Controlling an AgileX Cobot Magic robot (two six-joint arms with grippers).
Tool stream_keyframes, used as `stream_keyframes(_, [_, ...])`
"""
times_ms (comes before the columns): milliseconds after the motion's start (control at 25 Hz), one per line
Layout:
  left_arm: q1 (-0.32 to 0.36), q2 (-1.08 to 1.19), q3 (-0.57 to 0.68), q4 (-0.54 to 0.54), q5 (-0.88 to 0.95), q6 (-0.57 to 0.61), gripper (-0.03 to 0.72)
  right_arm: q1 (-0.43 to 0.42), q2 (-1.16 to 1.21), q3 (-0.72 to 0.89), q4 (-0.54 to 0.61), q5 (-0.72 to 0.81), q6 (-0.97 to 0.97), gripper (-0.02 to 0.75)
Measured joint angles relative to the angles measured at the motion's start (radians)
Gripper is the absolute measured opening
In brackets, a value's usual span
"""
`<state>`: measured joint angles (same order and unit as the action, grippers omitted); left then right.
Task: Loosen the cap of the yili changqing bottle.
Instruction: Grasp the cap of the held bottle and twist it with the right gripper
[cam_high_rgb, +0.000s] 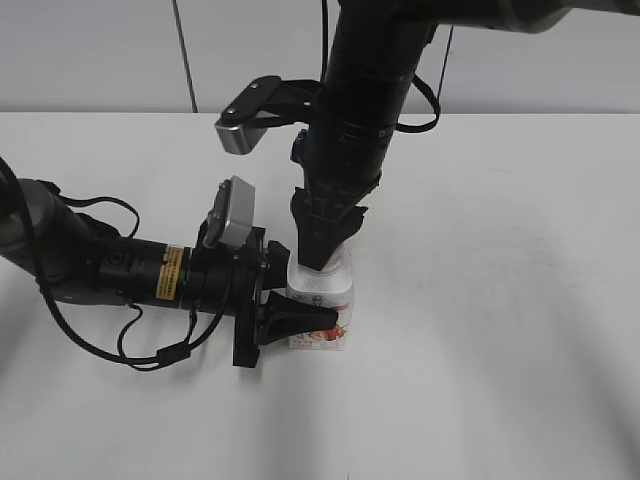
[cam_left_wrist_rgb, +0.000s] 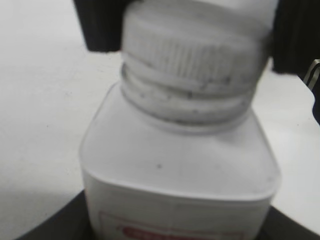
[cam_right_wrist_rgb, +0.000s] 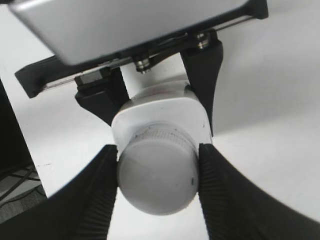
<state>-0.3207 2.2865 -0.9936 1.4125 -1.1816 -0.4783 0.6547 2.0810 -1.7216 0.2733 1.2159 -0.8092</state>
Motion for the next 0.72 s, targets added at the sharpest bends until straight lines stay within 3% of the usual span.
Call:
stream_keyframes(440, [0.0, 0.0, 0.0, 0.001, 0.001, 0.002, 0.368, 0.0, 0.0, -0.001, 0.004, 0.002, -0.194, 0.387])
stream_keyframes(720, [0.0, 0.0, 0.0, 0.002, 0.001, 0.003, 0.368, 0.0, 0.0, -0.001, 0.004, 0.002, -0.216, 0.387])
